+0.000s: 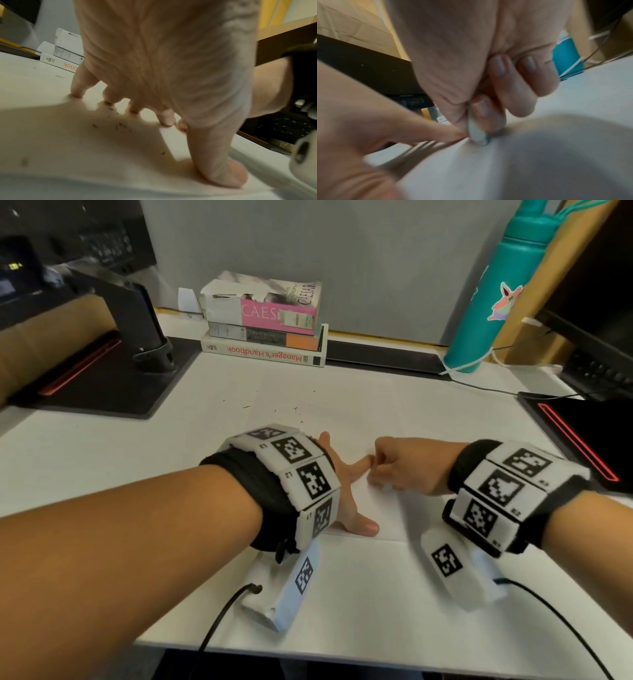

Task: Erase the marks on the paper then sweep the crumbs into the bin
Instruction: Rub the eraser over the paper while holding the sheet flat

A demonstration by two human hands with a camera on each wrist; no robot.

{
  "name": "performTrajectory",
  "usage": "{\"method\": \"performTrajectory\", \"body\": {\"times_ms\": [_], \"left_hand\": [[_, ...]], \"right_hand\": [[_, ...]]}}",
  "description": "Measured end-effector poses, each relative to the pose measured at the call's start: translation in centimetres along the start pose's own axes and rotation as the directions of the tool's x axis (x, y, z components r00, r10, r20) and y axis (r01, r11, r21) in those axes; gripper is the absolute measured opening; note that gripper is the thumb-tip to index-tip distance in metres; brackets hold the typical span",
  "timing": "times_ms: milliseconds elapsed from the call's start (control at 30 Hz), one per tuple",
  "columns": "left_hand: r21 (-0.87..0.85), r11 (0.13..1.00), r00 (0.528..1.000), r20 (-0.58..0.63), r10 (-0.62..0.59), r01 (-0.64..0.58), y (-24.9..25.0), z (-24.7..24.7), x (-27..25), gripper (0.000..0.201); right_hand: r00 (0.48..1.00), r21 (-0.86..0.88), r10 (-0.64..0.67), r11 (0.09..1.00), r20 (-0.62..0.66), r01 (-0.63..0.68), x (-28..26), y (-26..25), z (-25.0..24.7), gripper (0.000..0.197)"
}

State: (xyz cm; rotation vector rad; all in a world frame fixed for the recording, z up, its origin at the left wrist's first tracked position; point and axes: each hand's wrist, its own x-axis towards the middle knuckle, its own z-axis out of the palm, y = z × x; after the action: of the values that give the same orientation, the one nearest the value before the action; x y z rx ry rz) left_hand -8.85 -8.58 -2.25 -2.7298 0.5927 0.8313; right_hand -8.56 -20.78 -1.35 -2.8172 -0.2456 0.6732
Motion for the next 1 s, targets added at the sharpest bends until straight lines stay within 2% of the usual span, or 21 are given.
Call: {"method": "performTrajectory", "body": {"times_ms": [100,167,200,333,367,400,500,567,633,700,733,767,833,867,900,933,1000], "left_hand": [[0.045,0.999,1.0,-0.004,0.009,-0.009,0.2,-0.3,-0.3,0.094],[0.045,0.999,1.0,0.002,0.001,-0.001,0.1,-0.4,-0.3,0.093],[0.016,1.0,1.0,0.005,-0.002,0.002,0.1,-0.3,-0.3,0.095],[-0.031,0.999,0.999,0.031,-0.009,0.01,-0.1,-0.3,-0.3,0.098],[-0.035,0.999,1.0,0.029,-0.008,0.009,-0.1,-0.4,-0.2,0.099],[-0.036,0.999,1.0,0.025,-0.005,0.006,-0.2,-0.3,-0.1,0.1],[-0.043,0.999,1.0,0.013,0.002,-0.001,-0.4,0.0,0.1,0.106],[-0.015,1.0,0.999,-0.037,0.018,-0.018,0.0,0.4,0.2,0.105],[0.024,0.994,0.988,-0.108,0.106,-0.104,1.0,0.9,-0.3,0.091],[0.006,0.962,0.96,-0.07,0.272,-0.273,2.0,1.6,-1.0,0.072],[0.0,0.951,0.951,-0.028,0.309,-0.309,2.1,1.8,-1.3,0.067],[-0.002,0.959,0.959,0.002,0.283,-0.283,1.6,1.9,-1.3,0.066],[-0.024,0.998,0.998,-0.014,0.064,-0.064,-0.1,1.5,-0.7,0.073],[-0.032,0.998,0.997,-0.041,-0.064,0.063,-1.0,1.2,-0.4,0.078],[-0.028,0.991,0.99,-0.065,-0.129,0.127,-1.5,1.1,-0.4,0.081],[-0.012,0.995,0.991,-0.078,-0.104,0.104,-1.5,0.9,-0.6,0.082],[0.011,0.989,0.989,-0.038,0.146,-0.146,-0.3,0.8,-1.9,0.076]], "right_hand": [[0.999,-0.065,-0.047,0.997,0.011,0.048,0.1,-0.8,0.7,0.01],[0.995,0.018,-0.086,0.996,0.053,0.085,0.1,-1.0,1.3,0.008],[0.996,0.048,-0.075,0.996,0.047,0.073,0.1,-0.8,1.3,0.01],[0.995,-0.059,0.051,0.997,-0.089,-0.057,1.1,0.2,-0.2,0.014],[0.992,-0.022,0.058,0.998,-0.112,-0.061,1.3,0.3,-0.4,0.014],[0.989,0.087,0.073,0.994,-0.127,-0.062,1.6,0.5,-0.6,0.014],[0.991,0.46,0.094,0.887,-0.099,-0.038,2.1,1.0,-1.0,0.025],[0.991,0.539,0.093,0.842,-0.1,-0.025,2.3,1.3,-0.8,0.031],[0.989,0.537,0.092,0.843,-0.113,-0.017,2.5,1.4,-0.5,0.033],[0.986,0.518,0.117,0.854,-0.116,-0.041,2.9,1.6,-0.5,0.034],[0.985,0.508,0.133,0.859,-0.114,-0.057,3.0,1.6,-0.6,0.035],[0.983,0.509,0.142,0.858,-0.112,-0.066,3.1,1.6,-0.7,0.036],[0.984,0.532,0.138,0.845,-0.112,-0.058,3.3,1.6,-0.6,0.036],[0.984,0.541,0.138,0.839,-0.115,-0.054,3.4,1.6,-0.5,0.036],[0.983,0.546,0.141,0.836,-0.116,-0.055,3.5,1.6,-0.5,0.036],[0.983,0.55,0.141,0.834,-0.119,-0.053,3.5,1.6,-0.4,0.036],[0.983,0.565,0.132,0.824,-0.13,-0.036,3.8,1.8,-0.3,0.039]]}}
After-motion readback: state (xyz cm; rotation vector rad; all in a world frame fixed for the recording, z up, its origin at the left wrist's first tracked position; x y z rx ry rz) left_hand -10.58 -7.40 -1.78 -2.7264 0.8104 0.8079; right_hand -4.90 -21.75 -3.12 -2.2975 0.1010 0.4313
